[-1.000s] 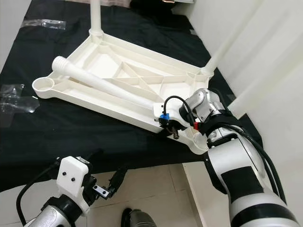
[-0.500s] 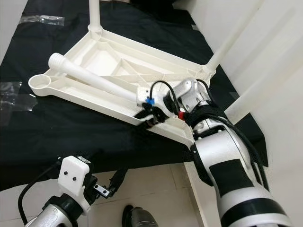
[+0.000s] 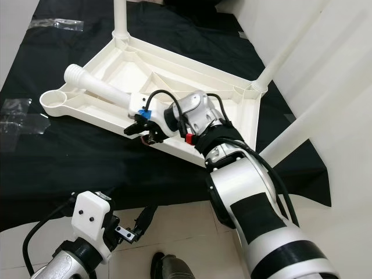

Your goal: Building children table

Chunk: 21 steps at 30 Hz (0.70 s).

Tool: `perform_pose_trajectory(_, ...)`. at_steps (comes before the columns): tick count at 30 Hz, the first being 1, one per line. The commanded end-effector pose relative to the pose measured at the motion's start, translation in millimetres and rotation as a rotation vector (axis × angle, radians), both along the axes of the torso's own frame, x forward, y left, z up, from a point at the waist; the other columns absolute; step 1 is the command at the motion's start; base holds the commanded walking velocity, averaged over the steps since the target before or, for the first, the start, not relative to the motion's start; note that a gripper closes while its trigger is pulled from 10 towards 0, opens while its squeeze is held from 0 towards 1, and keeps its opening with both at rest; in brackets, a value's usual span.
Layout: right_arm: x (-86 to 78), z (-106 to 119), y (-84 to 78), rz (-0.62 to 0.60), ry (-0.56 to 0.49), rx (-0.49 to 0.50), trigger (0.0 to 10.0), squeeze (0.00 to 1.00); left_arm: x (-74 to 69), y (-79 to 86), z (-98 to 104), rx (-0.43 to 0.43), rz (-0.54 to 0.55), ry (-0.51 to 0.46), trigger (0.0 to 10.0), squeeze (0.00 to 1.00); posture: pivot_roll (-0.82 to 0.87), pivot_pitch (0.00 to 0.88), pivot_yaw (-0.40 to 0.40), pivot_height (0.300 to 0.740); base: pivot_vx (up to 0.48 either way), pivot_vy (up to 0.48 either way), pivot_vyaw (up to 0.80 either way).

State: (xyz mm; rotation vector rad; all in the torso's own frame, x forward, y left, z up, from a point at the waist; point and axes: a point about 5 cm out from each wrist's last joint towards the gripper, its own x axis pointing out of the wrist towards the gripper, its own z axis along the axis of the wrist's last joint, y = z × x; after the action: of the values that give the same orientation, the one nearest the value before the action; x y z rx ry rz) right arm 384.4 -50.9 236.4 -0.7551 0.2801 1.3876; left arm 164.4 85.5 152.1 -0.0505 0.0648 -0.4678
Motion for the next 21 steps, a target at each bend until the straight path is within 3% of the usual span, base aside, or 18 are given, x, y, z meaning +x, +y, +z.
perform_pose_trajectory(1,3.2,-4,-1.3,-0.067,-0.010,-0.034,10.0,0.00,-2.5,-3.3,-2,-0.015,-0.008,0.018,10.0,0.00,0.05,0.199,-0.200,0.740,0.000,0.000,0.00)
perform_pose_trajectory(2,6.0,-5,-0.9,-0.126,-0.025,-0.038,10.0,0.00,-2.3,-4.1,-2,-0.018,-0.008,0.019,10.0,0.00,0.06,0.198,-0.203,0.740,0.000,0.000,0.00)
perform_pose_trajectory(5,8.2,0,-1.2,-0.155,-0.032,-0.014,10.0,0.00,-2.4,-4.6,-2,-0.019,-0.006,0.019,10.0,0.00,0.06,0.196,-0.205,0.740,0.000,0.000,0.00)
perform_pose_trajectory(12,7.8,17,0.0,-0.139,0.016,0.087,10.0,0.00,-2.7,-4.3,-3,-0.023,-0.004,0.022,10.0,0.00,0.05,0.194,-0.202,0.740,0.000,0.000,0.00)
perform_pose_trajectory(21,9.2,-9,-13.0,-0.199,0.007,-0.064,10.0,0.00,-2.5,-4.5,-3,-0.023,-0.007,0.026,10.0,0.00,0.06,0.190,-0.202,0.740,0.000,0.000,0.00)
